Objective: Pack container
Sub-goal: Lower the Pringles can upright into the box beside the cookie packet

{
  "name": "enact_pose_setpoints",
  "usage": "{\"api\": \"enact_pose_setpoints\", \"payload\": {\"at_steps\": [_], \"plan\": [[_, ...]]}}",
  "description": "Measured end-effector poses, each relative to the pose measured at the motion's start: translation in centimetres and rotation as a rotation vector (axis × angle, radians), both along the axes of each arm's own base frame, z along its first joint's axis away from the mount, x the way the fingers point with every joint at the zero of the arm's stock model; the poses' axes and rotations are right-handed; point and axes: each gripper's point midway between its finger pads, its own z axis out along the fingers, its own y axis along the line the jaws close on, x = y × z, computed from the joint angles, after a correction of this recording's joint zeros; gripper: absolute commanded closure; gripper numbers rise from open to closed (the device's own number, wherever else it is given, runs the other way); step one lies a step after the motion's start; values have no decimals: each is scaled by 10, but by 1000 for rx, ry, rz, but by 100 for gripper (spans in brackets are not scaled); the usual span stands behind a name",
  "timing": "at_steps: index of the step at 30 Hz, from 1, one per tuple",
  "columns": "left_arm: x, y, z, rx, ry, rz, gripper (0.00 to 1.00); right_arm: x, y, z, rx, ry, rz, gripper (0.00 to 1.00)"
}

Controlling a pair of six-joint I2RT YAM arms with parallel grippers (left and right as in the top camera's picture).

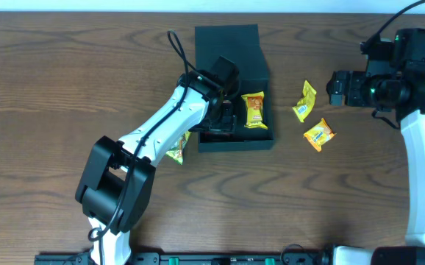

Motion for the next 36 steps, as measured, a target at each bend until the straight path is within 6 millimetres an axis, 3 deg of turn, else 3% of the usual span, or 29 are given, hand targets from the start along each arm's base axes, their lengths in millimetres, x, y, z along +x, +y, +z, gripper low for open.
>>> {"api": "enact_pose_setpoints", "payload": {"at_steps": [6,11,17,21,24,26,30,36], "plan": [[0,-1,0,-5,-1,1,23,0,0,0,0,0,0,1],[15,-11,7,-42,-66,-18,27,0,0,0,0,0,0,1],[46,-27,35,-38,-241,-78,40,0,0,0,0,1,0,1],[63,-21,40,18,-330,-68,62,-1,0,0,0,3,0,1],[70,-16,42,46,-364,-52,66,-1,0,0,1,4,0,1],[68,-13,41,58,-354,-48,66,-2,0,-1,0,8,-1,1],[42,2,29,106,-227,-17,64,-2,-2,-2,-9,13,-6,1],[23,10,23,142,-150,7,71,-6,-2,-4,-11,29,-8,1]]}}
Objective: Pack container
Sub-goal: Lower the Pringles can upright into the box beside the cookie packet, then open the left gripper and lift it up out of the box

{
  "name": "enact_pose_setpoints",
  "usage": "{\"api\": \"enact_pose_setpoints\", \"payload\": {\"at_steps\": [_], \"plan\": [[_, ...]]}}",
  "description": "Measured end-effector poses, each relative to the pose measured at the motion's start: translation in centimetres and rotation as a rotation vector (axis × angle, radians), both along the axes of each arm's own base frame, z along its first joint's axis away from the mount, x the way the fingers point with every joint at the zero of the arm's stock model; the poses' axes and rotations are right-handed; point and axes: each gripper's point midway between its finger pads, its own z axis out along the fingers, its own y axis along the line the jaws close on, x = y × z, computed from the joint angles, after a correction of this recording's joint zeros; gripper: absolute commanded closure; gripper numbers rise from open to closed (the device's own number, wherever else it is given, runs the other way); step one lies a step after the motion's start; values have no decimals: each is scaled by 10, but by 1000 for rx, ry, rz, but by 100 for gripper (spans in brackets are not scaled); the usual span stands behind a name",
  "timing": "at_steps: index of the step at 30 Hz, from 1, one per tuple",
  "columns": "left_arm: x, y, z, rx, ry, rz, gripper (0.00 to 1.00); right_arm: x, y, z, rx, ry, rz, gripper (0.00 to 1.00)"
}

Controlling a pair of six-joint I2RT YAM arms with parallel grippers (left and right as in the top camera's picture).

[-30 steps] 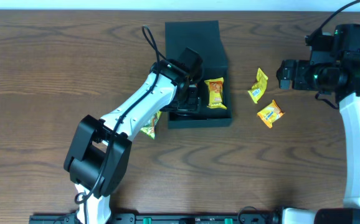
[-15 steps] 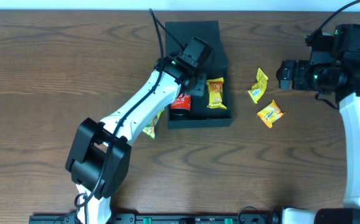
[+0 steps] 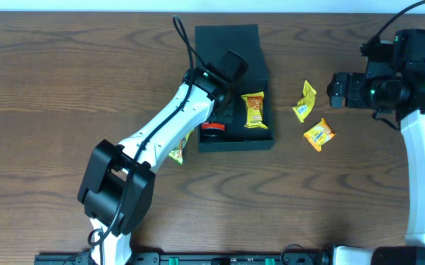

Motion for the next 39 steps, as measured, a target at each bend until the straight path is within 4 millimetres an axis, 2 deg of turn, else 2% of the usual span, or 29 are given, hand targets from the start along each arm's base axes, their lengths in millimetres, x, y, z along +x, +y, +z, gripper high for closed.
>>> {"api": "enact_pose_setpoints", "payload": {"at_steps": [5,6,7,10,15,26,39], "plan": [[12,-8,3,-35,-48,7,81,-4,-1,-2,-4,20,-3,1],[14,-10,3,-41,-56,8,85,-5,-1,-3,-4,23,-4,1],[16,-11,2,-44,-61,7,95,-5,-1,-3,-6,25,-5,1],[12,-10,-7,-31,-31,4,95,-6,-1,-3,-6,29,-5,1],[-8,-3,-23,17,69,-5,95,-6,-2,-4,-12,32,-9,1],[-30,0,-26,39,152,11,95,-6,-3,-4,-16,33,-11,1],[-32,-5,-25,22,157,22,95,-6,-3,-5,-15,35,-11,1]]}}
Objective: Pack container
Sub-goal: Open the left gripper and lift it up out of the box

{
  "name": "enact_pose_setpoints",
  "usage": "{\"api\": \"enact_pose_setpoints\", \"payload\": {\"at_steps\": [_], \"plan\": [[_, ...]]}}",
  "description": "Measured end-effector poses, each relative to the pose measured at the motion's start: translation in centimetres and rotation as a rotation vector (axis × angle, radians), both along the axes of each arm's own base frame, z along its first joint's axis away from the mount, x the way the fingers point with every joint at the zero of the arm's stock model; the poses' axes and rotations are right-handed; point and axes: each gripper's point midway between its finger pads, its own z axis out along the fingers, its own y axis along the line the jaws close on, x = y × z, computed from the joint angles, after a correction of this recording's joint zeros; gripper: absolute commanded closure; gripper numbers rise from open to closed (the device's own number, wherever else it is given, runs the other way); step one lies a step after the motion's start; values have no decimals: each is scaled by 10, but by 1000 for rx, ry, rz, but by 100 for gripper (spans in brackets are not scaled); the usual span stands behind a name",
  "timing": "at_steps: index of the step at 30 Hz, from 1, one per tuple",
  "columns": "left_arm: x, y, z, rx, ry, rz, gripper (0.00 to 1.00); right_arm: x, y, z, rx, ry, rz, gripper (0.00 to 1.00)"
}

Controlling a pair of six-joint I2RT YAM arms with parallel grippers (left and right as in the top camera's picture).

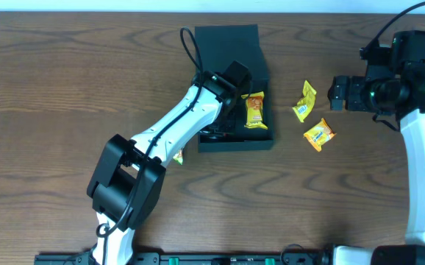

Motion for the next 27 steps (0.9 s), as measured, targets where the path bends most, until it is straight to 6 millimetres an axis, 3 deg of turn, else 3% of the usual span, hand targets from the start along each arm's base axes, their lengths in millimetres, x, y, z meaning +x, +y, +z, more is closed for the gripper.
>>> {"api": "enact_pose_setpoints", "payload": {"at_steps": [3,9,14,17,21,25,27], "plan": [[5,-3,7,-10,-19,0,94,0,0,0,0,0,0,1],[56,-29,53,-98,-236,-17,95,0,0,0,0,-1,0,1],[84,-33,64,-140,-338,-21,95,0,-1,0,-3,0,-1,1],[98,-17,56,-121,-340,-14,95,0,-1,0,-3,0,-2,1],[110,1,26,-82,-292,-11,95,0,-1,0,-3,-2,-2,1],[115,7,0,-78,-247,-11,95,0,-2,0,-9,-1,-5,1],[119,6,-3,-87,-254,-14,95,0,-2,0,-13,1,-7,1]]}}
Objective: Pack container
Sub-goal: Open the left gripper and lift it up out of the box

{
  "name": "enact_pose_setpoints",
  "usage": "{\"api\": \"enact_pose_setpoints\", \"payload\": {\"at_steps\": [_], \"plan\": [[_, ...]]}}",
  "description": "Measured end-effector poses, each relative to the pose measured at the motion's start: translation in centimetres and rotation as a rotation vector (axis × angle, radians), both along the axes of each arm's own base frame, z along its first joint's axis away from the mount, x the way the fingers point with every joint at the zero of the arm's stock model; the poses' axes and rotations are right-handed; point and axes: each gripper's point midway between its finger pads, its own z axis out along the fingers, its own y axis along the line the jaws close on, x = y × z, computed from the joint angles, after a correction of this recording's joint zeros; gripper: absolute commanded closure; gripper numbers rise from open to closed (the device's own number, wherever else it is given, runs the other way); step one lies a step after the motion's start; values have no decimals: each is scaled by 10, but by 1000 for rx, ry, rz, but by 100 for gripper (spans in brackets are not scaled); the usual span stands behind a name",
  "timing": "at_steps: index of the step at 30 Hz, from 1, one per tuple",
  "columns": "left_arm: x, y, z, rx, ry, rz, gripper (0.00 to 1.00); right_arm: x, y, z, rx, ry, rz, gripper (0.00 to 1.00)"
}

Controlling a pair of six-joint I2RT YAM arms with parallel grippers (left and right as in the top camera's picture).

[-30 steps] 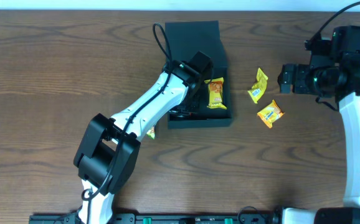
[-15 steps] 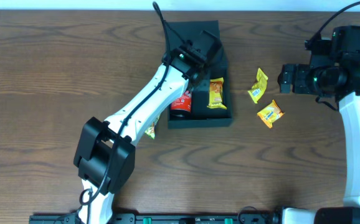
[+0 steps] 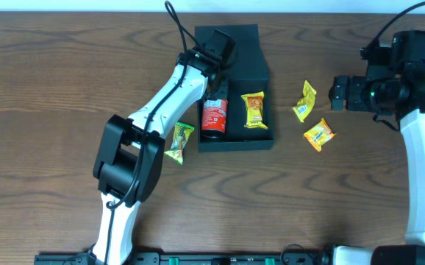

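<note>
The black container (image 3: 266, 110) stands open at the table's middle, its lid (image 3: 242, 40) folded back. A red packet (image 3: 214, 118) lies flat in its left half and an orange snack packet (image 3: 254, 110) in its right half. My left gripper (image 3: 214, 72) hangs over the container's back edge, just behind the red packet and apart from it, holding nothing; it looks open. A green-yellow packet (image 3: 178, 142) lies on the table left of the container. Two yellow packets (image 3: 305, 101) (image 3: 318, 135) lie to its right. My right gripper (image 3: 337, 91) hovers open just right of them.
The left arm (image 3: 161, 110) stretches diagonally across the table from the near left edge to the container. The right arm runs along the right edge. Bare wood lies in front of the container.
My left gripper has moved from over the container's middle back to its rear edge. The red packet now lies in full view in the left half. The green-yellow packet is uncovered.
My left gripper was first down in the container's left half. Then it sat higher, with something red showing at the front of that half. Then it covered the middle. Now it is back at the rear edge and the red packet lies free inside. The right arm stayed still.
</note>
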Motion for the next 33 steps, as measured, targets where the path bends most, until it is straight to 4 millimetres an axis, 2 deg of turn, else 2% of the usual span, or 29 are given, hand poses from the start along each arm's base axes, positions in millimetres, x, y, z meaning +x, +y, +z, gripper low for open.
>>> {"api": "enact_pose_setpoints", "payload": {"at_steps": [8,18,23,33], "plan": [[12,-11,7,-41,-57,-23,95,-2,0,-1,-2,11,-2,1],[13,-15,5,-56,-54,-36,95,-3,-1,-2,-5,14,-3,1],[3,-11,-10,-34,4,-38,95,-3,-1,-2,-5,14,-3,1],[-23,0,-20,7,118,-41,95,-2,-1,-2,-6,12,-4,1]]}}
